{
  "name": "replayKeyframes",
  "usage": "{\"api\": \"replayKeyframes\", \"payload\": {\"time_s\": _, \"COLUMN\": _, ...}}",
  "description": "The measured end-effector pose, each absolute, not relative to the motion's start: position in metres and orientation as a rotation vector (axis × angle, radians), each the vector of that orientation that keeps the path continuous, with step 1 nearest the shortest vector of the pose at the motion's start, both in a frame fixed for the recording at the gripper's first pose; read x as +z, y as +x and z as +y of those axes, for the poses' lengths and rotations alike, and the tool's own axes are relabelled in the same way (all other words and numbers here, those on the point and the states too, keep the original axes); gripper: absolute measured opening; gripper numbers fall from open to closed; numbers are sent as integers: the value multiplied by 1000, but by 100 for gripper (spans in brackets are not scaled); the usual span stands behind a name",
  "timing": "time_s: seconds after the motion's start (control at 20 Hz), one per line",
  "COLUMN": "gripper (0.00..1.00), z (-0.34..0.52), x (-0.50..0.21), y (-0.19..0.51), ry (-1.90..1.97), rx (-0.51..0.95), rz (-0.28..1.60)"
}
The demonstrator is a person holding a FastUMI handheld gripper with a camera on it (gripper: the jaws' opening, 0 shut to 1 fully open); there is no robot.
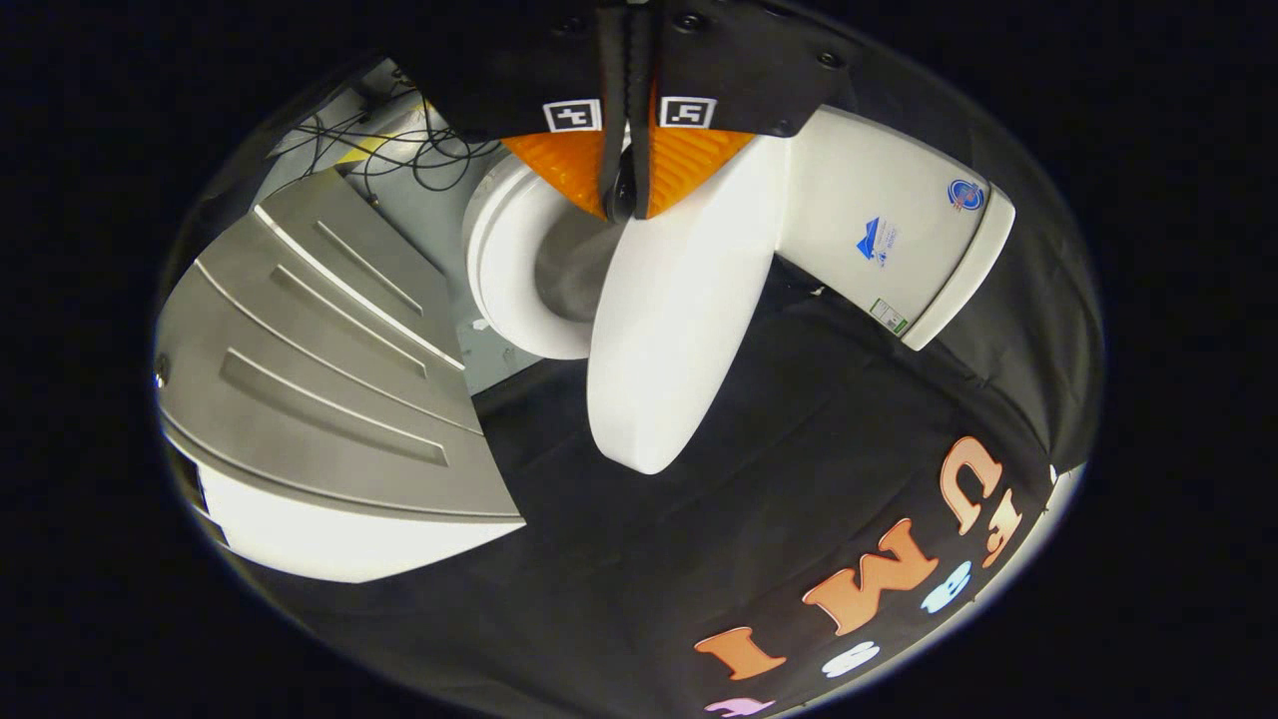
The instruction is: Open the toilet lid.
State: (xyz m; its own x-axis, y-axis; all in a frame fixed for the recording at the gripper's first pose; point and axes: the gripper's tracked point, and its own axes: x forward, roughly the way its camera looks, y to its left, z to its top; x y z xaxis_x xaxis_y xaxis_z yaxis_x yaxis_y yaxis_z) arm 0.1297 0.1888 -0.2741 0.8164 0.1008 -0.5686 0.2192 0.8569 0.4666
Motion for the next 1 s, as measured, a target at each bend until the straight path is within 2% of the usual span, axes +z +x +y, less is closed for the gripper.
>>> {"api": "replayKeyframes", "payload": {"time_s": 1.0, "gripper": 8, "z": 306, "x": -163, "y": 131, "ry": -17, "rx": -51, "rz": 471}}
